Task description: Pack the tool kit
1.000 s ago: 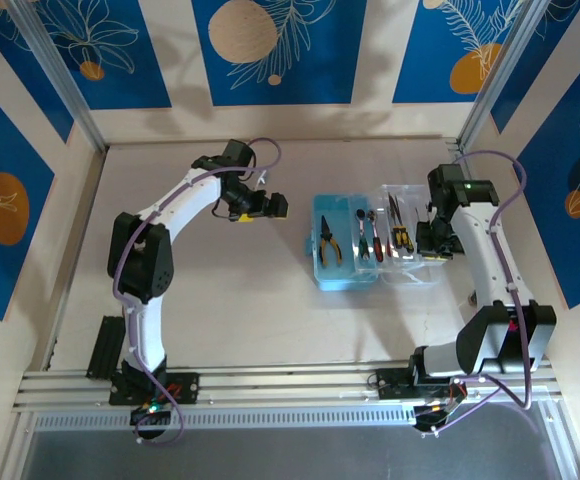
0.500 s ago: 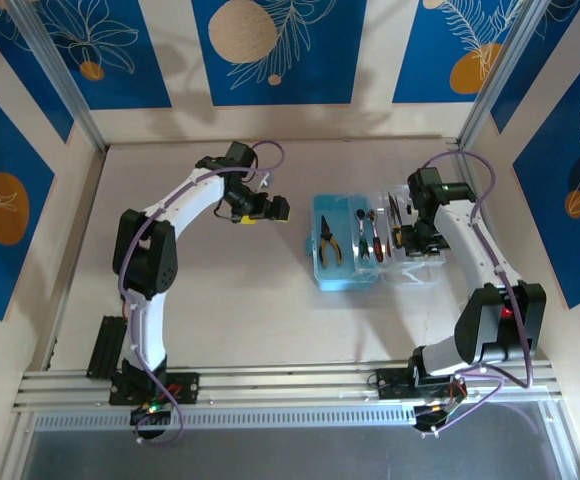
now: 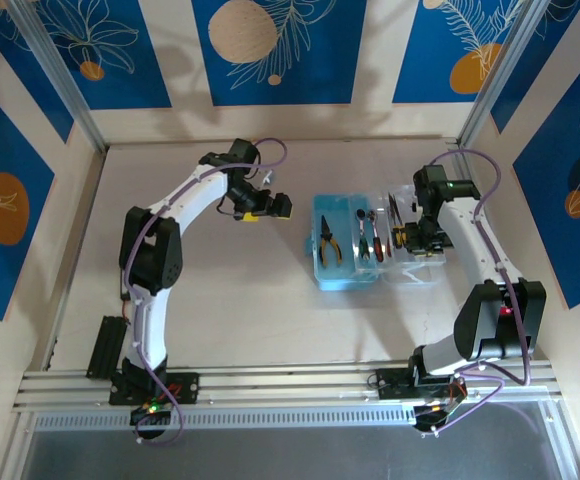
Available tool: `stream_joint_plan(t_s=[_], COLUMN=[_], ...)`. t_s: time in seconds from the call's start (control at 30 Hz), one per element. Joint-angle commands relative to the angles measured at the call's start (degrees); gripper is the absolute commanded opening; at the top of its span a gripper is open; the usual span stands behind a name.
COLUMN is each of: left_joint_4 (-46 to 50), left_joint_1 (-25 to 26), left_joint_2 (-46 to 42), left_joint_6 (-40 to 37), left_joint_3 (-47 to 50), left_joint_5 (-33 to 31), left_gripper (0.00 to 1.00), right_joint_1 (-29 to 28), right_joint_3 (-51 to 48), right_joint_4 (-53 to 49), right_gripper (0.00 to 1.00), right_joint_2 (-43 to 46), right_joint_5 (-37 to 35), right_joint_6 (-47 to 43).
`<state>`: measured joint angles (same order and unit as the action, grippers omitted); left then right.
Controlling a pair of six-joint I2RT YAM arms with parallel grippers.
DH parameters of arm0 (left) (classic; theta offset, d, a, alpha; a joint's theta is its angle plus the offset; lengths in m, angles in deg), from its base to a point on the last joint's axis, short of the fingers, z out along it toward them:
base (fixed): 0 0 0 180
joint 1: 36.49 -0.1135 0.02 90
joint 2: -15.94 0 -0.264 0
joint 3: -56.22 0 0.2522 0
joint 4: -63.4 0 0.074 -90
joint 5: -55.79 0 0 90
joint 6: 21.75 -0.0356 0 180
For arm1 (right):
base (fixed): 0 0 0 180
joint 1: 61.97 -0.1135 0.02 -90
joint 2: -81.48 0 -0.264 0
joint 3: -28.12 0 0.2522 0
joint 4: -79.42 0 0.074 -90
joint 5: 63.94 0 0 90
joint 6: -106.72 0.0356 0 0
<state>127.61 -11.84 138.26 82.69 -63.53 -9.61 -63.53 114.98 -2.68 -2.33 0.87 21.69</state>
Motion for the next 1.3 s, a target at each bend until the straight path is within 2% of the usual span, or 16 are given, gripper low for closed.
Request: stream_joint_plan(t_s=[0.0,0.17,0.43,0.6,0.67,0.73,0.83,0.9,1.07,1.27], left_joint_4=[2.3,2.6,2.8,2.8,2.9,2.7,2.4,2.0,0.5,0.0], left_joint_1=[0.3,0.4,0.3,0.3,0.3,0.3,0.4,0.5,1.1,2.5], left_joint_2=[0.9,1.3,1.1,1.2,1.1,0.9,1.1,1.3,1.8,2.7], left_joint_6=[-1.3,-1.2,-1.2,-1.3,-1.3,-1.2,-1.1,-1.1,-0.9,-1.5], left_joint_3=[-2.2,-2.5,-2.6,-2.5,-2.5,-2.3,-2.3,-2.3,-2.5,-2.6], left_joint_5=[1.5,1.6,1.5,1.5,1.5,1.5,1.7,1.5,1.0,-1.6], left_gripper=[1.00,1.00,1.00,1.00,1.00,1.00,1.00,1.00,1.00,1.00], right_joint_1=[0.7,1.0,1.6,2.3,2.4,2.4,2.4,2.6,2.5,2.4], right_joint_3=[2.2,1.9,2.3,4.1,5.0,6.3,8.0,8.4,4.7,-10.1], right_joint_4=[-0.6,-0.2,-1.3,-3.5,-4.5,-5.9,-7.6,-8.1,-7.0,-2.6], right_gripper=[0.00,0.06,0.26,0.32,0.38,0.48,0.83,0.98,0.99,0.99], right_joint_2=[0.8,0.2,-0.4,-0.2,0.3,1.3,4.8,8.8,21.6,39.0], right_joint_5=[1.4,2.5,2.3,1.5,1.3,1.3,2.1,4.1,11.6,17.2], right_joint_6=[0.3,0.2,1.1,2.2,2.8,3.7,6.2,9.5,22.9,44.2])
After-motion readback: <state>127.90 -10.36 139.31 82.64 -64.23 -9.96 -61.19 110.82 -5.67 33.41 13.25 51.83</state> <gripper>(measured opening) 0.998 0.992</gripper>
